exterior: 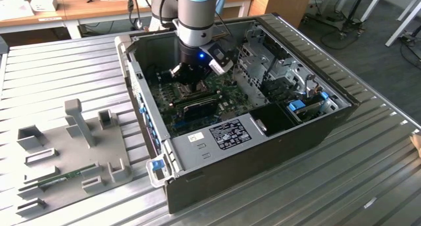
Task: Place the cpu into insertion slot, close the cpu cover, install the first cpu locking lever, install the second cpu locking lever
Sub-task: 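Install the second cpu locking lever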
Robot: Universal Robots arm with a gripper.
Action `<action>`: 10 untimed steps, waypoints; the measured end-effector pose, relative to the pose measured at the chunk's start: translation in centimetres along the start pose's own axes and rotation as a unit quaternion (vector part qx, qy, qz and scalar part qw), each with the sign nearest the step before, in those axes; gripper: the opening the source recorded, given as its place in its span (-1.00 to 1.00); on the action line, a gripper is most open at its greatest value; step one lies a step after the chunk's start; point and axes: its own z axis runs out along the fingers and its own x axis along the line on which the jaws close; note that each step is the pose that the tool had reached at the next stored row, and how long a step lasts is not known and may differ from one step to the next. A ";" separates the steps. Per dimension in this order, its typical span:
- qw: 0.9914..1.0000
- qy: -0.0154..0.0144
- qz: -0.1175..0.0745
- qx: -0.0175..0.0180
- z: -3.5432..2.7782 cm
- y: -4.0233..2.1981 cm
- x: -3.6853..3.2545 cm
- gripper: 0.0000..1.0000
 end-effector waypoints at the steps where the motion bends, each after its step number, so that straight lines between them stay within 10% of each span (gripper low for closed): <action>1: 1.000 0.000 0.000 0.000 0.02 0.06 -0.12 -0.80; 10: 1.000 0.000 0.000 0.000 0.16 1.05 -0.72 -0.80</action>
